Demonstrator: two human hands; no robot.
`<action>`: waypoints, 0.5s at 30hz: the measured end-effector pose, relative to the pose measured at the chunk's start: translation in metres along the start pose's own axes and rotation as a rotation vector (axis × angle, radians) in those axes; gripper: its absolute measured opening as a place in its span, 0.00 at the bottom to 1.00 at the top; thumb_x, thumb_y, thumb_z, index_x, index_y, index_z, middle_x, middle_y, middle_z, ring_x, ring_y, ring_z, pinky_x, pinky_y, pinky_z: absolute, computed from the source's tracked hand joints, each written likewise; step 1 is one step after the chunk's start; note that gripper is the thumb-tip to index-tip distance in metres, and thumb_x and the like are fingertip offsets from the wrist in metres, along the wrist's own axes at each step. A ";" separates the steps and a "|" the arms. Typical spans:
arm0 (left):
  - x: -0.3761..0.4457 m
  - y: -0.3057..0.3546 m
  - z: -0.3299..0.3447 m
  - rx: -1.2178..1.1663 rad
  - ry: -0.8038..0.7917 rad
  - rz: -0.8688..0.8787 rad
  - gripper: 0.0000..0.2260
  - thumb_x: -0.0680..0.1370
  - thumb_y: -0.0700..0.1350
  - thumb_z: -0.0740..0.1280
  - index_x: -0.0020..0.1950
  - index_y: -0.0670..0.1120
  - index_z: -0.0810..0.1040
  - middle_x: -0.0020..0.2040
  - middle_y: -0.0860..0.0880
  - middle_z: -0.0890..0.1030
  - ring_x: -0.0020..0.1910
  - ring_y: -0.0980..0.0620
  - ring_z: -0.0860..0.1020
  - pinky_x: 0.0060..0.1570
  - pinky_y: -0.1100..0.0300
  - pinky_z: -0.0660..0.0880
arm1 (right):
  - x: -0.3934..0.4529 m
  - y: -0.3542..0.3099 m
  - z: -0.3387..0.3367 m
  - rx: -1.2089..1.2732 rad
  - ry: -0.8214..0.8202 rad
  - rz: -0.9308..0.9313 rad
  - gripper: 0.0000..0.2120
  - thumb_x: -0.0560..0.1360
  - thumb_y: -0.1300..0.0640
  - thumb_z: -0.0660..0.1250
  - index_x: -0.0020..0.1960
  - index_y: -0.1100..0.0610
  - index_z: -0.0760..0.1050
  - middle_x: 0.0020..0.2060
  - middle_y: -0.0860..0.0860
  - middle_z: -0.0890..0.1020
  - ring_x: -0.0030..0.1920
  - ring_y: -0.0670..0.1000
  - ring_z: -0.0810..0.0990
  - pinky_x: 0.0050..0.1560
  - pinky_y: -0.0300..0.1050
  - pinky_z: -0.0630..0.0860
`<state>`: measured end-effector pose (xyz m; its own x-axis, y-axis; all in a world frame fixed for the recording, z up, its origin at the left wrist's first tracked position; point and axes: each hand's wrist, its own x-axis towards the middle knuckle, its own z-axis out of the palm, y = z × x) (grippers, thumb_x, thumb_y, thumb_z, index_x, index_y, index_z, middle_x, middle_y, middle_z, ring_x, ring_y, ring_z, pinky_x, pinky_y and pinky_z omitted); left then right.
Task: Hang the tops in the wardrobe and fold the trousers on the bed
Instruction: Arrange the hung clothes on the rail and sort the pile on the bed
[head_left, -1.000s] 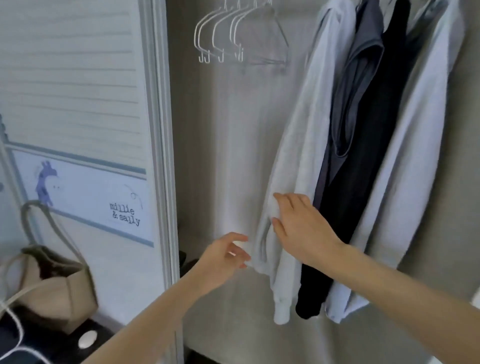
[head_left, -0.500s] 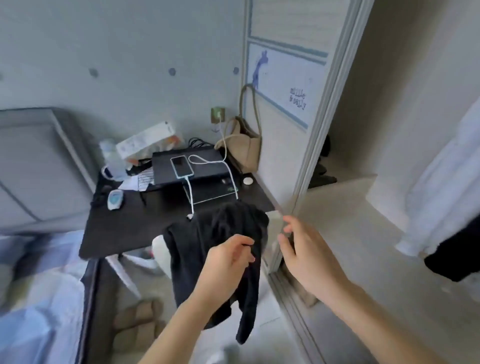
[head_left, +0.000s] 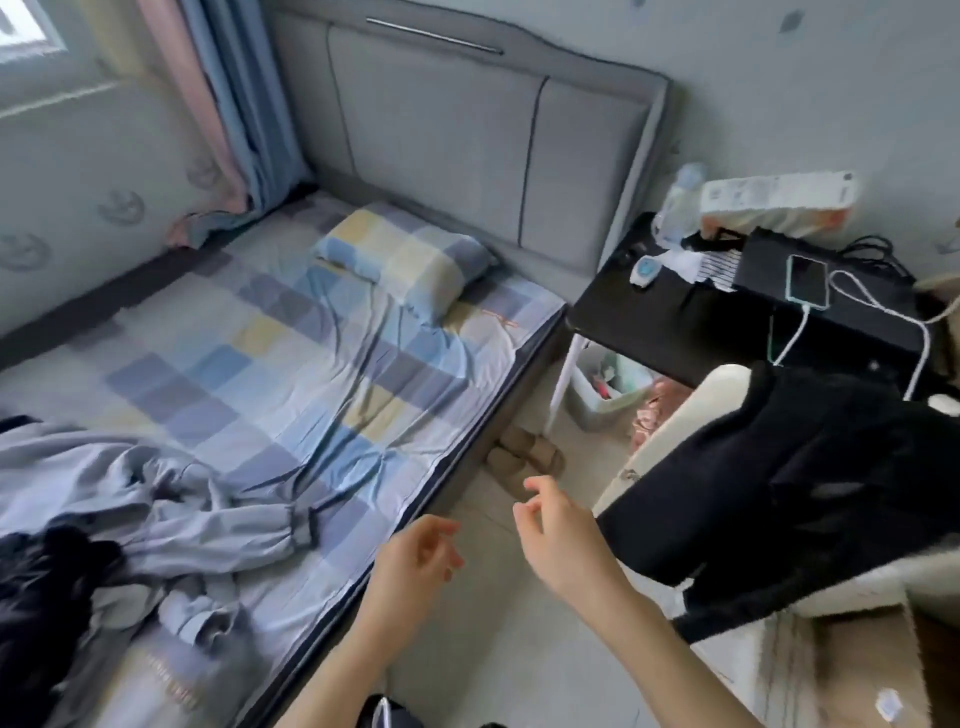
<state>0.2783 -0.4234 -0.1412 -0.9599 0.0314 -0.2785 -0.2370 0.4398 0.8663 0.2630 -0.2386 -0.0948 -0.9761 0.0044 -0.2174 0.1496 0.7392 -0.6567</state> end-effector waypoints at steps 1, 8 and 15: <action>-0.005 -0.017 -0.018 -0.019 0.035 -0.056 0.14 0.78 0.35 0.62 0.46 0.54 0.78 0.35 0.52 0.84 0.29 0.60 0.77 0.34 0.68 0.73 | 0.006 -0.013 0.019 -0.014 -0.048 -0.017 0.18 0.80 0.51 0.57 0.69 0.54 0.67 0.53 0.47 0.80 0.56 0.50 0.76 0.52 0.41 0.69; -0.037 -0.147 -0.148 -0.134 0.249 -0.392 0.11 0.77 0.36 0.64 0.48 0.52 0.79 0.35 0.51 0.84 0.37 0.53 0.83 0.43 0.55 0.78 | 0.052 -0.115 0.163 -0.112 -0.353 -0.101 0.16 0.80 0.55 0.57 0.66 0.58 0.69 0.57 0.56 0.79 0.60 0.56 0.74 0.53 0.43 0.68; -0.035 -0.293 -0.302 -0.067 0.350 -0.664 0.08 0.77 0.40 0.66 0.50 0.52 0.78 0.42 0.53 0.81 0.44 0.52 0.80 0.42 0.61 0.74 | 0.102 -0.224 0.338 -0.203 -0.602 -0.111 0.17 0.81 0.52 0.55 0.67 0.56 0.68 0.60 0.56 0.77 0.60 0.57 0.73 0.54 0.48 0.72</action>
<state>0.3362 -0.8247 -0.2601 -0.6013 -0.5128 -0.6128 -0.7801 0.2108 0.5891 0.1835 -0.6320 -0.2140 -0.7155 -0.4146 -0.5623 -0.0372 0.8264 -0.5619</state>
